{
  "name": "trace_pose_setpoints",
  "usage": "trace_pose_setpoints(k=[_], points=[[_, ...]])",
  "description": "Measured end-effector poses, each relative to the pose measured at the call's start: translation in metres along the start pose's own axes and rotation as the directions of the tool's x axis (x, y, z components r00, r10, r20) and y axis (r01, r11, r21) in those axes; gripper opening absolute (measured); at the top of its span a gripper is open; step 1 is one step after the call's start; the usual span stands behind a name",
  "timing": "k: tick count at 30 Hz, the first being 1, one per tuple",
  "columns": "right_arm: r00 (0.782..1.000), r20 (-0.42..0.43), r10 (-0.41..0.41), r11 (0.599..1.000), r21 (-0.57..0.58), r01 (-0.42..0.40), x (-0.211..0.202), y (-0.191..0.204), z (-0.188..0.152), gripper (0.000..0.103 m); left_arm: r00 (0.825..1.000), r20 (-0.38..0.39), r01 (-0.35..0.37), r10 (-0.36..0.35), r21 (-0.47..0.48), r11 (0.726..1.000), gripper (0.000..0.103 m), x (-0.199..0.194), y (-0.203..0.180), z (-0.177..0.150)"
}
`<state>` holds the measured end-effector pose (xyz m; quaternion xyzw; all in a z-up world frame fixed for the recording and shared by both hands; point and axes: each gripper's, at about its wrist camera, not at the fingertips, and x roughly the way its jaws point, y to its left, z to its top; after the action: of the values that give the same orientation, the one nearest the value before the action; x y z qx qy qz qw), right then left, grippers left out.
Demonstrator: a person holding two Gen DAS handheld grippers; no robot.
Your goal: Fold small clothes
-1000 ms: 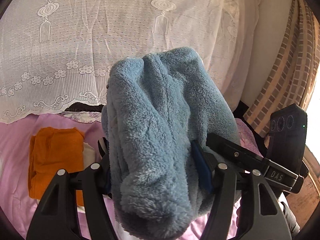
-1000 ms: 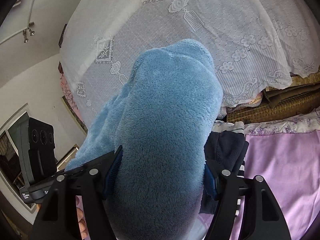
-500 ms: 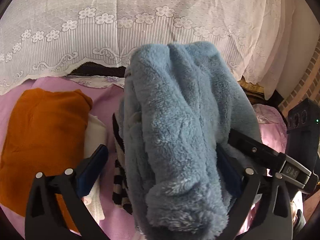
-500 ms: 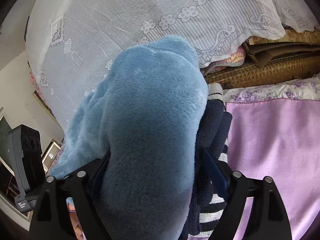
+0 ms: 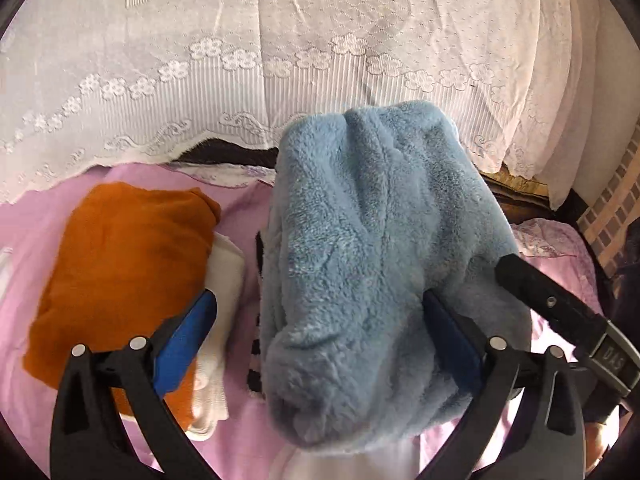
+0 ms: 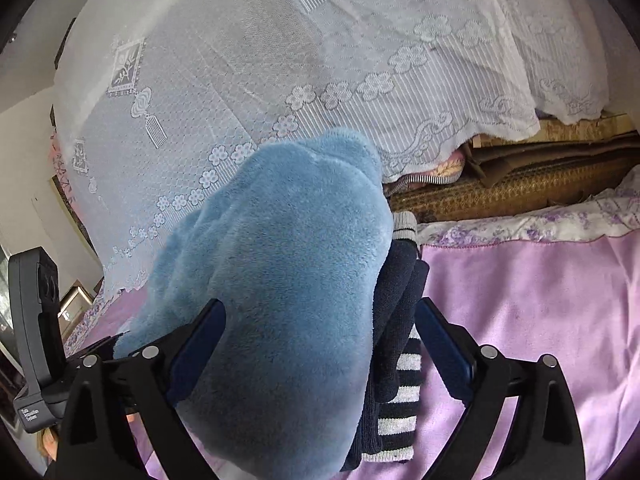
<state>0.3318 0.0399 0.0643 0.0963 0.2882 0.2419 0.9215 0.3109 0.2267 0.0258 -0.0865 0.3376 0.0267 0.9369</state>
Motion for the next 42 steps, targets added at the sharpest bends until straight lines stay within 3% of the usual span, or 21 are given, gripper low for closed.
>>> trace_pose_setpoints(k=[8,13,17,20,22,25,28,30,33,38,42], points=[[0.976,0.069,-0.205,0.978,-0.019,0.206,-0.051,0.015,-0.013,0.097,0.980,0.028,-0.197,0.196,0.022,0.980,0.099,-0.047,-0.014,-0.028],[0.949,0.178,-0.262,0.964,0.003,0.266,-0.101,0.035,-0.023,0.100,0.928,0.126,-0.358,0.350,0.049,0.932,0.099,-0.090,-0.023,-0.044],[0.921,0.237,-0.309,0.943,-0.047,0.329,-0.125,0.062,-0.023,0.100,0.915,0.192,-0.364,0.355,0.016,0.931,0.099,-0.129,-0.023,-0.043],[0.899,0.292,-0.325,0.927,-0.088,0.364,-0.140,0.074,-0.029,0.100,0.895,0.242,-0.383,0.373,-0.010,0.924,0.099,-0.152,-0.020,-0.044],[0.902,0.305,-0.306,0.932,-0.097,0.349,-0.147,0.077,-0.032,0.100,0.891,0.265,-0.381,0.369,-0.006,0.925,0.099,-0.161,-0.020,-0.047],[0.927,0.284,-0.243,0.949,-0.129,0.289,-0.152,0.082,-0.033,0.100,0.887,0.278,-0.393,0.369,0.033,0.919,0.099,-0.161,-0.024,-0.053],[0.927,0.271,-0.261,0.935,-0.169,0.312,-0.146,0.088,-0.037,0.100,0.873,0.301,-0.419,0.383,0.064,0.906,0.099,-0.161,-0.027,-0.054],[0.929,0.247,-0.277,0.929,-0.178,0.324,-0.140,0.087,-0.040,0.100,0.881,0.286,-0.408,0.377,0.055,0.911,0.099,-0.159,-0.022,-0.053],[0.941,0.217,-0.260,0.936,-0.181,0.301,-0.137,0.086,-0.044,0.100,0.915,0.243,-0.344,0.323,0.046,0.938,0.099,-0.154,-0.015,-0.053],[0.942,0.208,-0.265,0.928,-0.210,0.307,-0.132,0.092,-0.048,0.100,0.912,0.245,-0.346,0.328,0.035,0.938,0.099,-0.153,-0.015,-0.054],[0.948,0.192,-0.255,0.933,-0.207,0.293,-0.129,0.091,-0.048,0.100,0.925,0.244,-0.306,0.291,0.025,0.952,0.099,-0.157,-0.014,-0.055]])
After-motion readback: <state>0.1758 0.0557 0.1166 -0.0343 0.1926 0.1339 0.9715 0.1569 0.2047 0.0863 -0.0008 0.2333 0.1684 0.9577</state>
